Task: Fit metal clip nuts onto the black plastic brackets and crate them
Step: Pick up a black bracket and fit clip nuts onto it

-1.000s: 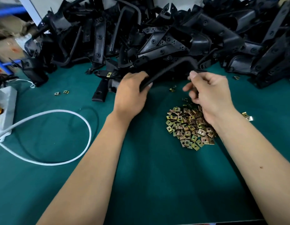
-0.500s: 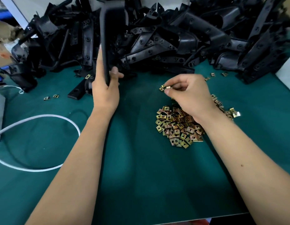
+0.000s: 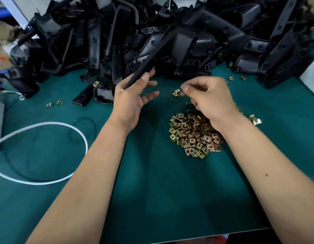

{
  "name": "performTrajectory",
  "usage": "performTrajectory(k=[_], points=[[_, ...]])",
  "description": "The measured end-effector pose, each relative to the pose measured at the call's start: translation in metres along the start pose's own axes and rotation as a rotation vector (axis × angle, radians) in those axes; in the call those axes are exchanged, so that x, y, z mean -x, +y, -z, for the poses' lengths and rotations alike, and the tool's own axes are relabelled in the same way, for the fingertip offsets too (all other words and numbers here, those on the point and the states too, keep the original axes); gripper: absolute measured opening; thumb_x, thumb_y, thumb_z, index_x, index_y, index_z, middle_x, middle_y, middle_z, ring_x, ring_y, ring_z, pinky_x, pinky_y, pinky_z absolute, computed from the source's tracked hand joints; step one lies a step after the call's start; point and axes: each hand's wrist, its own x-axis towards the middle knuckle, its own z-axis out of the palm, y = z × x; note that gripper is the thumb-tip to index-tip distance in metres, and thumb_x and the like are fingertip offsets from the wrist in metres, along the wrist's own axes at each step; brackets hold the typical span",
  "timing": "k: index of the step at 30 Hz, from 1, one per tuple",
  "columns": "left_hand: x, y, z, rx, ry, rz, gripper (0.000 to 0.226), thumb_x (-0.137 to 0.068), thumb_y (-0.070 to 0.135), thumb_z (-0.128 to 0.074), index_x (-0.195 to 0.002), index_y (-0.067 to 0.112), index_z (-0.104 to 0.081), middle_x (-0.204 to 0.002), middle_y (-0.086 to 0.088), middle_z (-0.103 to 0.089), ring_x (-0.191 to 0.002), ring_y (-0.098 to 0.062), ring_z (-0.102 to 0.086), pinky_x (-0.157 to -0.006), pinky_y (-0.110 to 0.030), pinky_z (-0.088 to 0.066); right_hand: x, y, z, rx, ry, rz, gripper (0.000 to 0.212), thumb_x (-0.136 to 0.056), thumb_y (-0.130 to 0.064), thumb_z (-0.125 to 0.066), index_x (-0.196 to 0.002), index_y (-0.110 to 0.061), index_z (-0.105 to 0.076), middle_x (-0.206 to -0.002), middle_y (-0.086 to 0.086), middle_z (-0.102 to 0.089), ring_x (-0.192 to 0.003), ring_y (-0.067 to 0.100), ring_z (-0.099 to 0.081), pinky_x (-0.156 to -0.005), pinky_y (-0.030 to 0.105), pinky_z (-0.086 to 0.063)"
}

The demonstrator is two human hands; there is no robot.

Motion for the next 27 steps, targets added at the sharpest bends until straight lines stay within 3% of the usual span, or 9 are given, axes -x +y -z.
performTrajectory(k=[4, 9, 13, 18, 22, 27], points=[[-0.001, 0.003, 0.005, -0.052, 0.013, 0.025, 0.039, -0.108, 0.028, -0.050, -0.132, 0.000, -0.064, -0.129, -0.013, -0.071, -0.096, -0.022, -0.066, -0.076, -0.033, -0.058, 0.000, 0.000, 0.002, -0.036, 0.017, -0.044, 0.016, -0.093, -0.007, -0.072, -0.102, -0.018, -0.078, -0.092, 0.000, -0.079, -0.057, -0.006, -0.056, -0.056, 0.011, -0.043], [0.000, 0.004, 0.004, -0.039, 0.068, 0.016, 0.038, -0.110, 0.026, -0.047, -0.132, 0.001, -0.064, -0.130, -0.015, -0.070, -0.094, -0.023, -0.066, -0.074, -0.034, -0.058, 0.001, -0.004, 0.001, -0.103, 0.012, -0.073, 0.013, -0.101, -0.014, -0.064, -0.095, -0.011, -0.076, -0.083, 0.005, -0.078, -0.054, 0.008, -0.047, -0.048, 0.018, -0.037], [0.000, 0.004, 0.005, 0.004, 0.096, 0.023, 0.037, -0.108, 0.019, -0.049, -0.135, -0.005, -0.058, -0.131, -0.018, -0.068, -0.095, -0.026, -0.067, -0.073, -0.033, -0.058, 0.002, -0.006, 0.000, -0.121, 0.019, -0.083, 0.022, -0.104, -0.017, -0.060, -0.087, -0.009, -0.071, -0.076, 0.007, -0.075, -0.049, 0.008, -0.044, -0.044, 0.019, -0.033], [-0.001, 0.005, 0.006, 0.023, 0.090, 0.013, 0.037, -0.108, 0.018, -0.048, -0.136, -0.005, -0.058, -0.131, -0.018, -0.068, -0.095, -0.026, -0.068, -0.074, -0.032, -0.058, 0.000, -0.006, 0.001, -0.097, 0.036, -0.053, 0.030, -0.106, -0.025, -0.056, -0.080, -0.013, -0.064, -0.056, -0.003, -0.056, -0.041, 0.002, -0.040, -0.041, 0.013, -0.030], [-0.003, 0.006, 0.011, 0.040, 0.059, 0.035, 0.038, -0.108, 0.020, -0.046, -0.134, -0.005, -0.060, -0.129, -0.018, -0.070, -0.094, -0.024, -0.070, -0.074, -0.031, -0.058, 0.001, -0.005, 0.000, -0.073, 0.026, -0.055, 0.027, -0.102, -0.026, -0.063, -0.079, -0.012, -0.067, -0.060, 0.001, -0.063, -0.043, 0.004, -0.042, -0.044, 0.013, -0.033], [-0.003, 0.007, 0.013, 0.082, 0.028, 0.101, 0.042, -0.109, 0.027, -0.044, -0.127, -0.005, -0.064, -0.125, -0.017, -0.072, -0.088, -0.020, -0.072, -0.073, -0.027, -0.058, 0.001, -0.007, 0.003, -0.166, 0.017, -0.125, 0.018, -0.099, -0.020, -0.069, -0.089, -0.006, -0.071, -0.070, 0.005, -0.069, -0.051, 0.011, -0.039, -0.049, 0.024, -0.029]])
